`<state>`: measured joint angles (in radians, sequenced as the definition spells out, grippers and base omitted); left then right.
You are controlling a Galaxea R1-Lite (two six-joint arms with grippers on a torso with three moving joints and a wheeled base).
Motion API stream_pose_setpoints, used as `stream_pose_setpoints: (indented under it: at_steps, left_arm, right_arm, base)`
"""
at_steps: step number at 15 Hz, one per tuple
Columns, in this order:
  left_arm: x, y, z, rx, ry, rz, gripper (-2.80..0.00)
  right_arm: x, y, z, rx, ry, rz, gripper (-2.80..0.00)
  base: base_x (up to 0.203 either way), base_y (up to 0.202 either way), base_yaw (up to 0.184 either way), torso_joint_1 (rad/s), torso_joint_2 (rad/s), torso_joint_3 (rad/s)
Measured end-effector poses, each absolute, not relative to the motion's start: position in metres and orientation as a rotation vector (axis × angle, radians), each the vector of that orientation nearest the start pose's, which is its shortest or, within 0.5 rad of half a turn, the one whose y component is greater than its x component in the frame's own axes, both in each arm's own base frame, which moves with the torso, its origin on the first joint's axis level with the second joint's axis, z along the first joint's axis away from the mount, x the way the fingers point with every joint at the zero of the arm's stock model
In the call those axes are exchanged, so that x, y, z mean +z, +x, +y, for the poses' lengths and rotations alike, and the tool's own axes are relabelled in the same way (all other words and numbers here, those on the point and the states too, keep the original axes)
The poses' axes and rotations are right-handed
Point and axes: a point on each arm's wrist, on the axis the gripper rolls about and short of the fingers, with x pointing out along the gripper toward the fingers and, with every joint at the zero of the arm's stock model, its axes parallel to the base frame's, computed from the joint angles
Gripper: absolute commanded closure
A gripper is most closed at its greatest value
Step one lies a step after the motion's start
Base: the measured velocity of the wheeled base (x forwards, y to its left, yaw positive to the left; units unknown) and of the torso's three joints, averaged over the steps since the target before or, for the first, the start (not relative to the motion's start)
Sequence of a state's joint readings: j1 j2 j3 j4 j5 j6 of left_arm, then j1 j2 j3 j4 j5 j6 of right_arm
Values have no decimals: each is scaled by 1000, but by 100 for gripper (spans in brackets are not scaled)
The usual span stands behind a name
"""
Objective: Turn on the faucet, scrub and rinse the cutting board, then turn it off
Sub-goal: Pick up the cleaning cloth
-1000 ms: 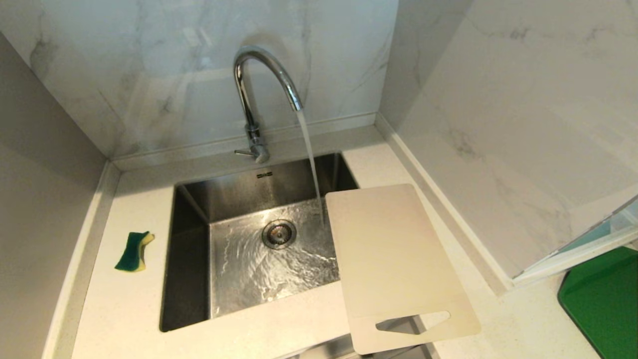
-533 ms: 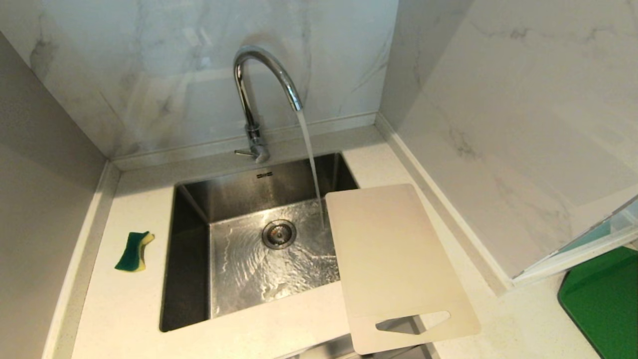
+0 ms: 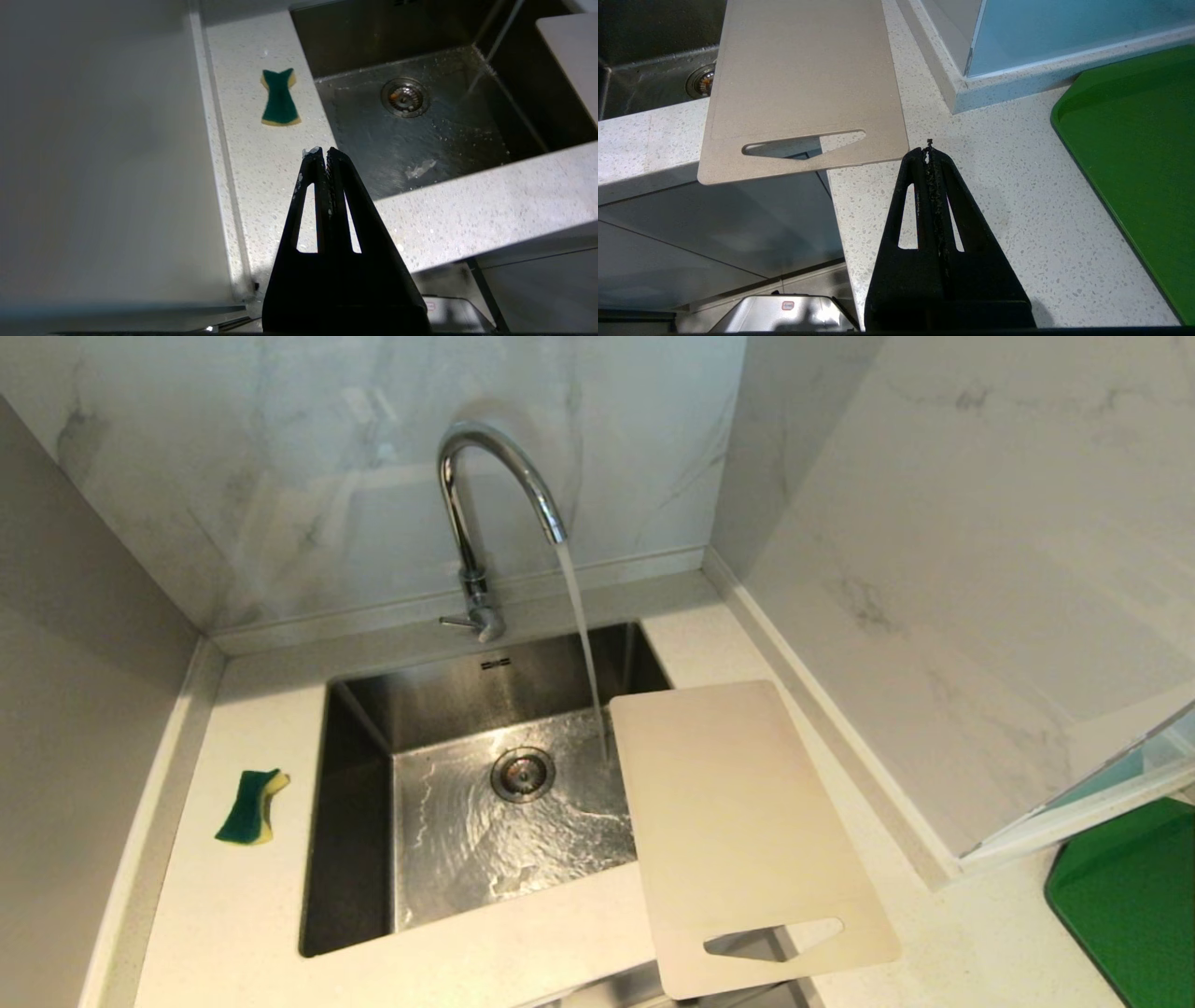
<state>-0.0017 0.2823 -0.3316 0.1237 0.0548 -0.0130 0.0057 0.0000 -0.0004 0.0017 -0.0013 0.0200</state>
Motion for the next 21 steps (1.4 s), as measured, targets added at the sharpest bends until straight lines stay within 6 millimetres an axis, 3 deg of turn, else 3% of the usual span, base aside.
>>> stream_pose_setpoints:
  at_steps: [3,5,8,11,12,17,21]
  left_arm:
    - [215,20,2,90,4,184,0]
    - [236,48,2,95,17,271,0]
    - [245,94,-1,95,40,399,0]
    - [235,140,-4,87,50,539,0]
    - [229,154,-5,74,49,589,-280]
    - [192,212,-7,24,18,770,-280]
    - [158,250,4,41,-14,864,-280]
  right_arm:
    - [75,-23,0,4,20,1,0]
    - [76,-23,0,4,20,1,0]
    - [76,-23,0,4,20,1,0]
    - [76,-23,0,4,20,1,0]
    - [76,-23,0,4,20,0,0]
    - [76,-23,0,4,20,1,0]
    - [76,-23,0,4,20,0,0]
  base:
    - [0,0,0,0,0,0]
    - [0,0,0,0,0,0]
    - [0,0,0,0,0,0]
    - [0,0,0,0,0,0]
    - [0,0,0,0,0,0]
    - [0,0,0,0,0,0]
    - [0,0,0,0,0,0]
